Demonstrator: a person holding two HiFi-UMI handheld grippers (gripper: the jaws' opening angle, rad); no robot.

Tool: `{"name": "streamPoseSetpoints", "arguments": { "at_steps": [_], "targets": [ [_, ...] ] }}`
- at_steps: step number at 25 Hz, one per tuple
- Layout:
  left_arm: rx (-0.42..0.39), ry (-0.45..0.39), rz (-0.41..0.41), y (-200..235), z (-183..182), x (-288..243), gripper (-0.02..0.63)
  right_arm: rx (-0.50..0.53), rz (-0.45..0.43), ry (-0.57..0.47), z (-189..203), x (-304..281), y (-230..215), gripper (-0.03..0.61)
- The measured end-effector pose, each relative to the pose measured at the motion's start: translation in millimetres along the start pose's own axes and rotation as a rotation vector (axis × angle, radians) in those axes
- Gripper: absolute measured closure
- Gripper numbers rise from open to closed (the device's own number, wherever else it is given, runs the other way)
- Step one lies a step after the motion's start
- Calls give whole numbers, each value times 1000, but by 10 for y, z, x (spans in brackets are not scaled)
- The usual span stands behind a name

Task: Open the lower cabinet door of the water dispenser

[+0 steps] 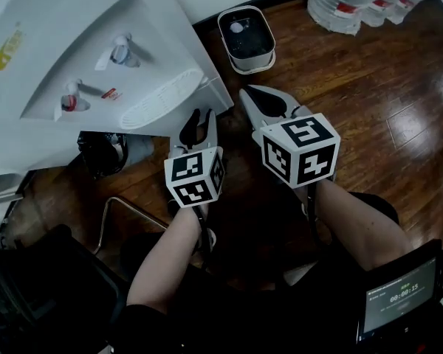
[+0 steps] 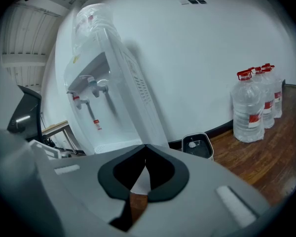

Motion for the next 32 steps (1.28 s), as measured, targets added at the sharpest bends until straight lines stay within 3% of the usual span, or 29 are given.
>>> {"name": "streamPoseSetpoints", "arguments": {
  "at_steps": [4,11,16,23,27,32],
  "targets": [
    [19,-82,-21,6,-203,603,483,16,-26,3,196,154,227,574],
    [54,-152,-24,-46,-106,1272,483,32,-57,-14,559,450,609,574],
    [83,-237,-38,-106,-105,1702,520,76,-83,-28,801,681,898,574],
    [129,-233,-63,-370,51,2109,518,232,-116,-105,950,1042,1213,574],
    [77,-263,-101,-282,94,2134,520,308,-116,-110,961,1074,1297,574],
    [49,-288,-159,-157,5,2149,520,313,-127,-106,956,1059,1320,574]
  ]
}}
Point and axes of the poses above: the fingertips, and each gripper's own axes: x backward along the fingers, y to its left, z out of its underside, the point moved 5 cm from there along x, backward along the fingers, and after that the axes turned 11 degrees about -x, right-handed, at the moved point
